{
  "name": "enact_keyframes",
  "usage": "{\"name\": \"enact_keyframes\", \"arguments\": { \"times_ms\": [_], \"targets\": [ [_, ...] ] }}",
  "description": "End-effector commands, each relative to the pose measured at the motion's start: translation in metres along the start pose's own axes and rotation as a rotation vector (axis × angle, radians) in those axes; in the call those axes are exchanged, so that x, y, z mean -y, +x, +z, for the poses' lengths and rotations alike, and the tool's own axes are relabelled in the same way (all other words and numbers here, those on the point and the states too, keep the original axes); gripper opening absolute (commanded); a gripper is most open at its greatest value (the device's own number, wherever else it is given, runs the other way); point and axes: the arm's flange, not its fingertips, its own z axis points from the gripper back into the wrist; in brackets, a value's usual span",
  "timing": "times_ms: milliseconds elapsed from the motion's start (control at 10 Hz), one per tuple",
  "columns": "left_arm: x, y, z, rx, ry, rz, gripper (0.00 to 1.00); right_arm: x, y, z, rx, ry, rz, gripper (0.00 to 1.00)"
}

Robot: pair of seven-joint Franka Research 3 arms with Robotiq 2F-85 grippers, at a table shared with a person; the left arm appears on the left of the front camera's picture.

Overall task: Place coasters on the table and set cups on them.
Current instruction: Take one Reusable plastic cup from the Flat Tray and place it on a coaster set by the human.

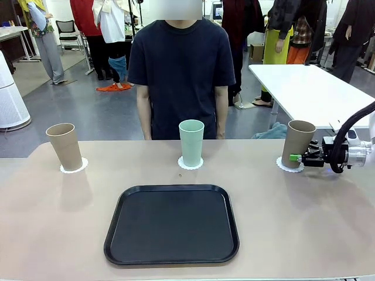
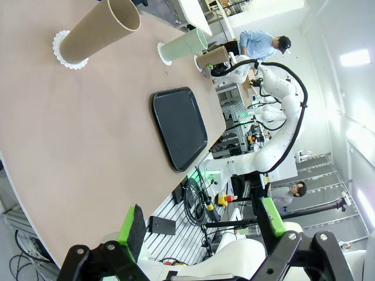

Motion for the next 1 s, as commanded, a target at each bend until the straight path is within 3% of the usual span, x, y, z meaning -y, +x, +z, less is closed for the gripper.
{"name": "enact_keyframes", "arguments": {
  "times_ms": [0, 900],
  "targets": [
    [0.003, -0.001, 0.002, 0.001, -0.005, -0.003, 1.00, 0.006, 0.001, -0.003, 0.021, -0.013, 0.030, 0.81],
    [0.003, -0.001, 0.002, 0.001, -0.005, -0.003, 1.00, 0.007, -0.013, -0.004, 0.018, -0.006, -0.016, 0.81]
  ]
}}
